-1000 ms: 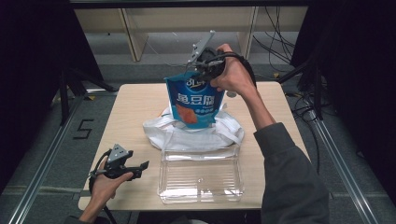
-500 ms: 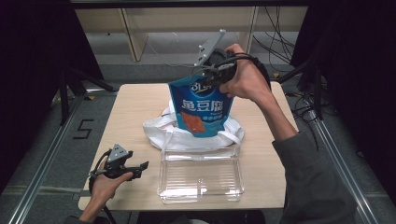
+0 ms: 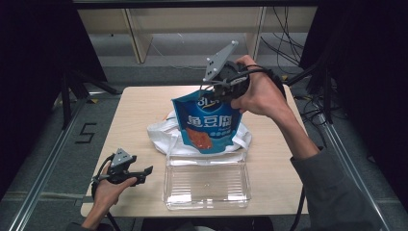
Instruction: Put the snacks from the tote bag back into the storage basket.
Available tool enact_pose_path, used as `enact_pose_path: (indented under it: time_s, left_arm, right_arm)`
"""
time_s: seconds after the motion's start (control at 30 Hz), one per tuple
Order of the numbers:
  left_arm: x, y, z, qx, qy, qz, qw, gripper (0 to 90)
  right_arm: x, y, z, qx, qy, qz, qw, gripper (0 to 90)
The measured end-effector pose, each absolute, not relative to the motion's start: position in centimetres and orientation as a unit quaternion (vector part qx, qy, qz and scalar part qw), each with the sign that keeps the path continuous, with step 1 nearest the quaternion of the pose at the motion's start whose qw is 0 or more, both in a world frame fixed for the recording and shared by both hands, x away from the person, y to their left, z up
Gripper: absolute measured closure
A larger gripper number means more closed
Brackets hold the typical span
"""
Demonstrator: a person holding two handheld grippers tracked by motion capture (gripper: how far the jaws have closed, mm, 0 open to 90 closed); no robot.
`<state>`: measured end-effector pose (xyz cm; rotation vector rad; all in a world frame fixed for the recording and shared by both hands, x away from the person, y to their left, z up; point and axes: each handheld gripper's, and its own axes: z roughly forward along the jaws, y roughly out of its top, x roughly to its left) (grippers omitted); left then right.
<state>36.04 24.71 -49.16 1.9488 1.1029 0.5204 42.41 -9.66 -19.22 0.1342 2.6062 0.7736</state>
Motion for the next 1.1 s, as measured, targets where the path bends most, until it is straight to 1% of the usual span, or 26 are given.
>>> enact_pose_path:
  time_s: [0.13,0.2,0.37,0.4,0.43,0.53,0.67,0.7,0.73,0.97,1.0,1.1]
  left_arm:
    - [36.1,24.6,-49.2,0.766,0.445,0.206,0.416,20.1]
    - [36.2,24.8,-49.3,0.772,0.44,0.209,0.41,20.1]
    - [36.2,24.9,-49.3,0.771,0.441,0.209,0.41,20.1]
    - [36.2,24.9,-49.3,0.766,0.449,0.205,0.412,20.1]
    - [36.2,25.0,-49.2,0.77,0.443,0.212,0.406,20.1]
    - [36.1,25.0,-49.3,0.765,0.448,0.21,0.412,20.1]
    - [36.2,25.0,-49.3,0.762,0.452,0.21,0.414,20.1]
    - [36.2,25.0,-49.3,0.761,0.452,0.209,0.416,20.1]
    - [36.2,25.2,-49.3,0.767,0.447,0.212,0.408,20.1]
    - [36.2,25.1,-49.4,0.762,0.453,0.207,0.414,20.1]
    - [36.3,25.1,-49.3,0.762,0.45,0.214,0.413,20.1]
    - [36.2,25.2,-49.4,0.766,0.45,0.211,0.408,20.1]
  right_arm:
    - [41.2,-9.7,-19.4,0.048,0.937,0.282,0.199,90.0]
    - [41.2,-9.7,-19.4,0.041,0.937,0.285,0.199,90.0]
    - [40.4,-9.7,-19.7,0.032,0.94,0.287,0.181,90.0]
    - [40.4,-9.7,-19.8,0.023,0.941,0.288,0.177,90.0]
    - [40.0,-9.7,-20.0,0.032,0.941,0.288,0.177,90.0]
    - [39.7,-9.5,-20.6,0.015,0.943,0.288,0.166,90.0]
    - [39.2,-9.5,-20.9,0.022,0.944,0.287,0.159,90.0]
    - [39.2,-9.5,-21.1,0.021,0.945,0.283,0.166,90.0]
    - [39.1,-9.4,-21.2,0.007,0.945,0.283,0.162,90.0]
    - [38.9,-9.2,-22.1,0.002,0.947,0.278,0.159,90.0]
    - [38.9,-9.2,-22.1,0.002,0.947,0.278,0.159,90.0]
    - [38.9,-9.2,-22.7,0.006,0.948,0.281,0.146,90.0]
